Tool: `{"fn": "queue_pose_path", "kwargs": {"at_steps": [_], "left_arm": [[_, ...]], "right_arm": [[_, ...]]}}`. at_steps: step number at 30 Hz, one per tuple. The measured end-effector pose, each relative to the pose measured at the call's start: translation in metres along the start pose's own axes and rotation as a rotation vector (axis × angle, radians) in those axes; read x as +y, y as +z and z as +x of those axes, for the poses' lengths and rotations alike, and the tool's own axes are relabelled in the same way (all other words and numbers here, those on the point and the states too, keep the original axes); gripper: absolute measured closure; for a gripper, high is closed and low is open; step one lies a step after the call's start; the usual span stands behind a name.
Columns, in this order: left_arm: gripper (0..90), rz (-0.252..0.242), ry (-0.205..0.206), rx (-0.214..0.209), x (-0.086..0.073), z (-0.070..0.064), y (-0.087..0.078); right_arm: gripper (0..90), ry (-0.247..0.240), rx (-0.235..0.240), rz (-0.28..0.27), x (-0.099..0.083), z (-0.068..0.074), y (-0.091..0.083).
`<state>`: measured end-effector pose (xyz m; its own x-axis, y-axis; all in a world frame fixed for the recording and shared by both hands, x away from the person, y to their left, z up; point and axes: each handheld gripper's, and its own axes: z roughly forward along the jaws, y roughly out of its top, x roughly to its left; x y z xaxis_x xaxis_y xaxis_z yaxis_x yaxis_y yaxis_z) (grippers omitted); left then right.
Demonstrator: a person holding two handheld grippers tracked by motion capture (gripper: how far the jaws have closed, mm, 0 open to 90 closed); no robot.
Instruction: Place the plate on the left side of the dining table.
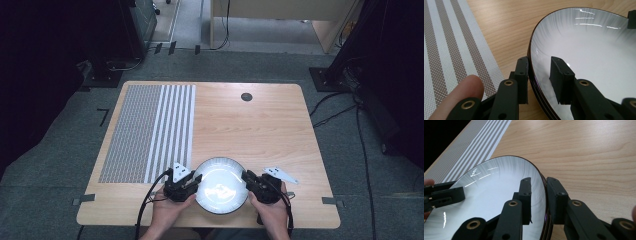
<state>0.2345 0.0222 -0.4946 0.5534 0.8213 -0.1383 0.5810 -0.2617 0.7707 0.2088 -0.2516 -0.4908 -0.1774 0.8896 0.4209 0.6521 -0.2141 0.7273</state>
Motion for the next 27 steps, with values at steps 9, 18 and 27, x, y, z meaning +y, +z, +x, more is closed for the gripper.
{"fn": "queue_pose_path", "kwargs": {"at_steps": [9, 18, 27], "left_arm": [[70.2, -0.026, -0.026, 0.029, -0.002, -0.004, 0.001], [72.5, -0.048, -0.038, 0.052, -0.003, -0.006, 0.001], [72.5, -0.05, -0.042, 0.054, -0.004, -0.006, 0.002]], "right_arm": [[73.2, 0.068, 0.075, 0.031, 0.005, -0.01, 0.001], [88.1, 0.017, 0.033, 0.038, 0.011, -0.011, 0.008], [87.2, 0.245, 0.186, 0.063, 0.012, -0.035, 0.01]]}}
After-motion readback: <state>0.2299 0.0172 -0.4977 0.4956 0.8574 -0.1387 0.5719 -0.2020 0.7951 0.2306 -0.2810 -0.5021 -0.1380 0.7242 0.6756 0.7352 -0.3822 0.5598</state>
